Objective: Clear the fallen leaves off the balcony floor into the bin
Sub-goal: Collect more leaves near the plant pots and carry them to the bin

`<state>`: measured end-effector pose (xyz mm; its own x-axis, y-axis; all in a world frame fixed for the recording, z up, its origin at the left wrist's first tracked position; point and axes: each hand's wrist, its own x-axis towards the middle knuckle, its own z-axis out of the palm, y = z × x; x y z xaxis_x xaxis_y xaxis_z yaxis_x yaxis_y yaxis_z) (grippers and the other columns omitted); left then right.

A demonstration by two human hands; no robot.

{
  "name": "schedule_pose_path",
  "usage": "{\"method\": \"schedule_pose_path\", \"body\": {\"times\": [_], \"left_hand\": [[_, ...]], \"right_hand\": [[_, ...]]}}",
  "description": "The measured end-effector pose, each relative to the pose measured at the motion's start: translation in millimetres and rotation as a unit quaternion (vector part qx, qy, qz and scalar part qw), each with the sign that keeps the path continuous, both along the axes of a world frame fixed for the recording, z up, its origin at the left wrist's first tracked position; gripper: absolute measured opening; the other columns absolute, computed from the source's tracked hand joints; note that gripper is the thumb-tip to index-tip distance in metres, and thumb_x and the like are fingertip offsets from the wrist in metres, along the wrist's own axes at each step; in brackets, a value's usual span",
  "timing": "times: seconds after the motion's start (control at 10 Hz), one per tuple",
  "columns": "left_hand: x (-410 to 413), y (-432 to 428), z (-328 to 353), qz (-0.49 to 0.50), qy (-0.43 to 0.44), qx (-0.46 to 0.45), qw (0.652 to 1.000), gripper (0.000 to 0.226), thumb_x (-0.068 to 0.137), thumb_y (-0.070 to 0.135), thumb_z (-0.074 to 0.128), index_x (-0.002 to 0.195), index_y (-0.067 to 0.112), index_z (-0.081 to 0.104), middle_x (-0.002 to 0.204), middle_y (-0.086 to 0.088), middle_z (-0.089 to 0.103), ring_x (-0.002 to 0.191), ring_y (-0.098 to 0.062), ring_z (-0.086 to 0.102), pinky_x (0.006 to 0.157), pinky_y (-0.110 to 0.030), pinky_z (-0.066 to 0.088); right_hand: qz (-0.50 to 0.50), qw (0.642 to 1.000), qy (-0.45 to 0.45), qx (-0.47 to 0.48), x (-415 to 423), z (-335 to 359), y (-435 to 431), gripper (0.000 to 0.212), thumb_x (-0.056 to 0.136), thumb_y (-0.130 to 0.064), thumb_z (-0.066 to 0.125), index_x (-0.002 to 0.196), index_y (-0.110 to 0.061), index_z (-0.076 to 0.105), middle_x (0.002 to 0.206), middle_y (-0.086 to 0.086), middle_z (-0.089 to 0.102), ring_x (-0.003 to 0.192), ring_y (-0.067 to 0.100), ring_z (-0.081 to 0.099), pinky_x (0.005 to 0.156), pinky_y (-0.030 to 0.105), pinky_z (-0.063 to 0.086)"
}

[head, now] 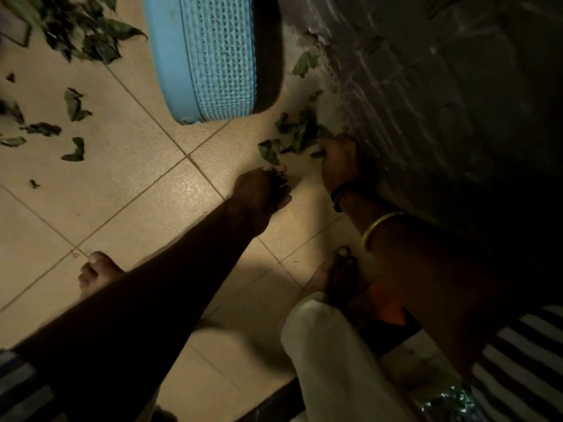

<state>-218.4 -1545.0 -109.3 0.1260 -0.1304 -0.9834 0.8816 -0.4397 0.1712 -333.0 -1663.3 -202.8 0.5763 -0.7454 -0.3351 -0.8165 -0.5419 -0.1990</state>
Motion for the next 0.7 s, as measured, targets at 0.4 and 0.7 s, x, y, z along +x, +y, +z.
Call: {"method": "schedule_pose_path", "body": {"times": [0.4, 0.7], "left_hand": [[4.3, -16.7, 40.6, -0.073, 0.019, -0.01, 0.997, 0.029, 0.098, 0.036, 0.051, 0.106, 0.012, 0.065, 0.092, -0.005, 0.073, 0.084, -0.02, 0.069, 0.077, -0.034, 0.05], [27.4, -1.8, 35.1, 0.009, -0.017, -0.025, 1.0, 0.023, 0.102, 0.012, 0.042, 0.083, 0.015, 0.055, 0.08, -0.002, 0.056, 0.068, -0.014, 0.055, 0.052, -0.022, 0.051]], "right_hand": [[-0.305, 0.893, -0.213, 0.252, 10.0, 109.4, 89.6, 0.014, 0.082, -0.014, 0.077, 0.095, -0.021, 0.077, 0.089, -0.014, 0.071, 0.088, 0.001, 0.063, 0.076, 0.028, 0.056], [-0.276, 0.839, -0.266, 0.386, 36.5, 114.6, 86.8, 0.027, 0.082, -0.013, 0.07, 0.103, -0.03, 0.074, 0.141, -0.004, 0.049, 0.125, 0.009, 0.051, 0.096, 0.03, 0.052]]}}
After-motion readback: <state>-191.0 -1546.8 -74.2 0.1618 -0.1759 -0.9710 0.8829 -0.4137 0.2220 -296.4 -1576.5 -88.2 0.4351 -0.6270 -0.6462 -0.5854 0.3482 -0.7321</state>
